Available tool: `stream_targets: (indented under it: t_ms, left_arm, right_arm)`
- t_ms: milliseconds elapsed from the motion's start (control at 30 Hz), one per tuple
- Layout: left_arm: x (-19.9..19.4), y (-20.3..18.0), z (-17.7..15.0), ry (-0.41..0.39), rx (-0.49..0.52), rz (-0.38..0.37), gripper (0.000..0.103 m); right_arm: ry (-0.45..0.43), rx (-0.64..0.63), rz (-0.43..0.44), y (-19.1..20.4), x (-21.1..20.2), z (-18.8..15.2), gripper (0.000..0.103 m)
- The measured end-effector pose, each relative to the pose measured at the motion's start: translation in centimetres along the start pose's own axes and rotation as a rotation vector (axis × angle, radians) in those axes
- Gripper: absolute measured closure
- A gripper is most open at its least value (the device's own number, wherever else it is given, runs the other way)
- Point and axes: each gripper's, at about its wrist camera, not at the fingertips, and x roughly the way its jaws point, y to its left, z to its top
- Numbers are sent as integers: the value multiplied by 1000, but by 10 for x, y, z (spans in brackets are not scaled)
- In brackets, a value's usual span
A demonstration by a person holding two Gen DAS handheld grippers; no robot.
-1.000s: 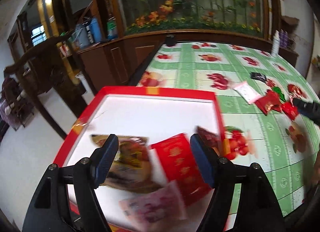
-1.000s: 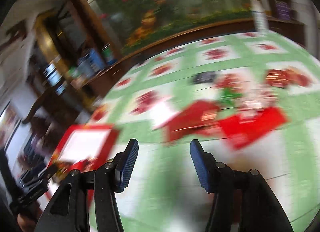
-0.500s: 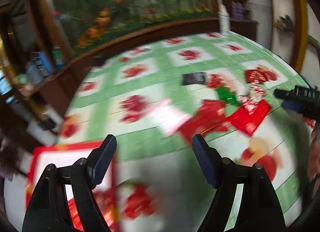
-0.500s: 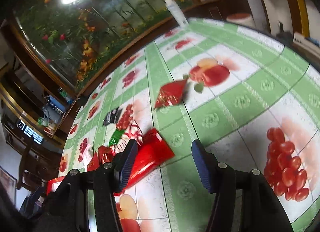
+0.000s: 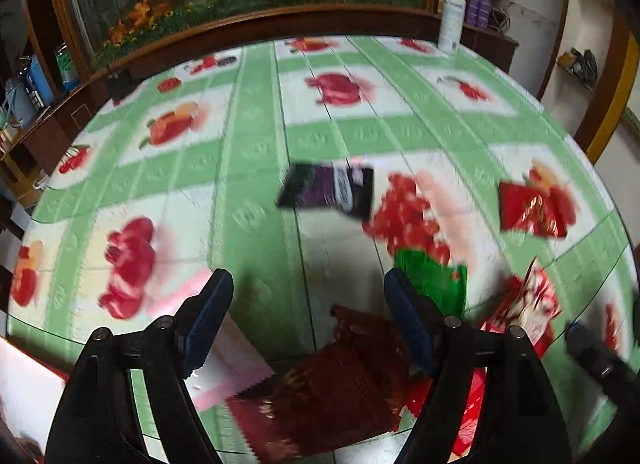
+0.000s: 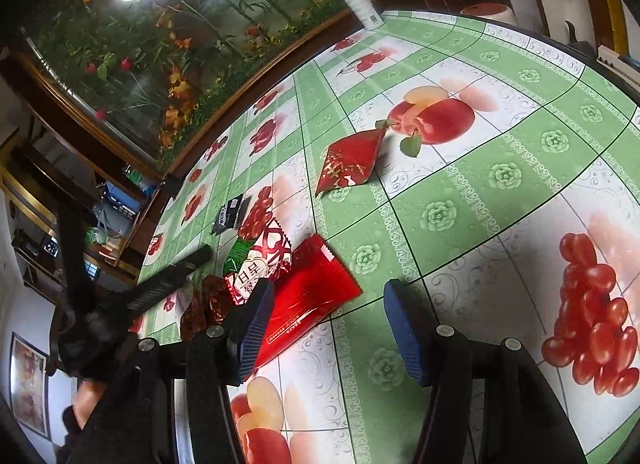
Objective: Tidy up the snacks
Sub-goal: 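Grasp the red crinkled bag with the left tool while the right grasps a red gold-print bag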
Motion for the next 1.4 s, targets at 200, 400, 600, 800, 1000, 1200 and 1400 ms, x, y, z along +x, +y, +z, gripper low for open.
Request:
stream_targets:
  t_ms: [200, 400, 600, 800, 1000, 1200, 1400]
  left_arm:
    - [-19, 6, -37, -8, 6, -83, 52]
    - [-67, -1, -97, 2, 69, -176, 59]
    - [-125, 26, -131, -34, 5, -398, 57]
    - [-184, 66, -142, -161, 90, -260, 21]
    - [-181, 84, -138, -158, 122, -40, 21]
    - [-133, 119, -106, 63, -253, -134, 21]
    - [-107, 90, -92, 156, -319, -112, 21]
  right_arm:
    - [-9, -12, -17, 2, -1, 0, 43]
    - [-31, -31, -16, 5, -6, 0, 43]
    - [-68, -156, 74, 32, -18, -9, 43]
    - [85, -413, 314, 81, -24, -45, 35]
    - [289, -386, 300, 86, -30, -93, 35]
    - [344, -330, 54, 100, -35, -134, 33]
    - [299, -400, -116, 135, -23, -162, 33]
